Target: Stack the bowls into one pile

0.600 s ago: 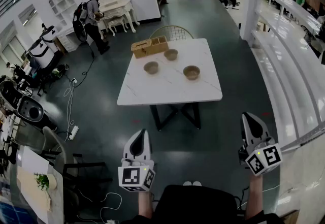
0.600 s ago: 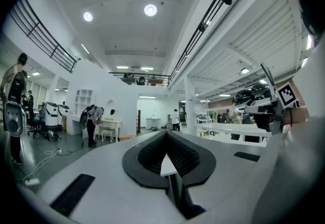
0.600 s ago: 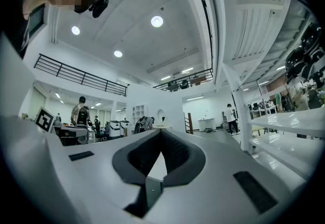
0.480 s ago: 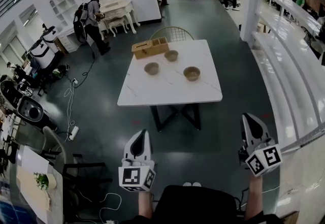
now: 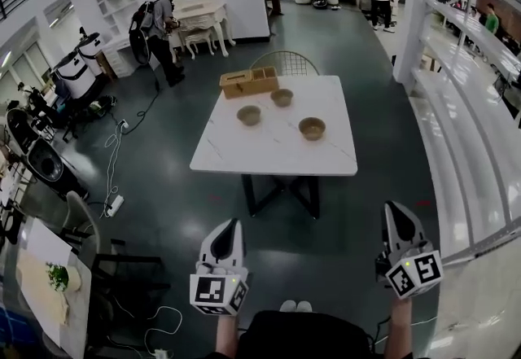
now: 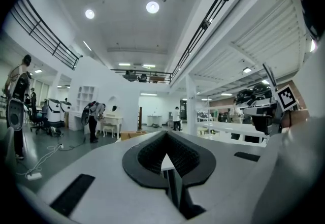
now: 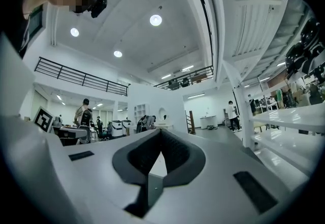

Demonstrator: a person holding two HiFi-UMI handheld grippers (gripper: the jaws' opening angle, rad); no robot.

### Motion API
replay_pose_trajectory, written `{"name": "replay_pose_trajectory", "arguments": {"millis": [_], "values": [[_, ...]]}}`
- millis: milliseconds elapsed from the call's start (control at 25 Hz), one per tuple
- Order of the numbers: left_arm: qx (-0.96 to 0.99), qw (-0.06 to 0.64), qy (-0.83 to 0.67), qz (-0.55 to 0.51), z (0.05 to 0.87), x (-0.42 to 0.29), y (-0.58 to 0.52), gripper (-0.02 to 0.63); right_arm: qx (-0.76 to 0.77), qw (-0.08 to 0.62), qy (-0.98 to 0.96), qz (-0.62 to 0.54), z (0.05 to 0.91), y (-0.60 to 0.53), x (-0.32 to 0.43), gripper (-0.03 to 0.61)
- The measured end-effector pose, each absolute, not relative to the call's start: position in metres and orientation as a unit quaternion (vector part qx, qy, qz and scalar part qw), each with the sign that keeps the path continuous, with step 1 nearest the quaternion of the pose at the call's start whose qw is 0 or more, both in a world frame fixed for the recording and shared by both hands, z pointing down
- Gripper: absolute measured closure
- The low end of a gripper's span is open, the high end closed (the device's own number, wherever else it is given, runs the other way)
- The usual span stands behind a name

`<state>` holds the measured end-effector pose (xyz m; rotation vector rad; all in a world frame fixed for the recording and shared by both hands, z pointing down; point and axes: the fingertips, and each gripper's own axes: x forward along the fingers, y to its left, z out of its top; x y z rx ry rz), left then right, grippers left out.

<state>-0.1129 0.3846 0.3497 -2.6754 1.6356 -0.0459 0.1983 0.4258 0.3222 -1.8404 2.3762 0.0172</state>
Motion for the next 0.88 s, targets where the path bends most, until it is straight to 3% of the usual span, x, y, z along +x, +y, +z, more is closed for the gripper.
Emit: {"name": "replay_pose_trajectory", "arguments": {"millis": [480, 880], "values": [[-0.837, -0.012, 0.547, -0.022, 0.361, -0.125, 0.393, 0.6, -0.593, 0.081, 0.801, -0.014, 0.331, 0.413, 0.195, 0.565], [-0.836, -0.011, 0.548, -0.018, 0.363, -0.13, 0.329, 0.6, -0.595, 0.089, 0.799, -0.018, 0.337, 0.351, 0.193, 0.565]]}}
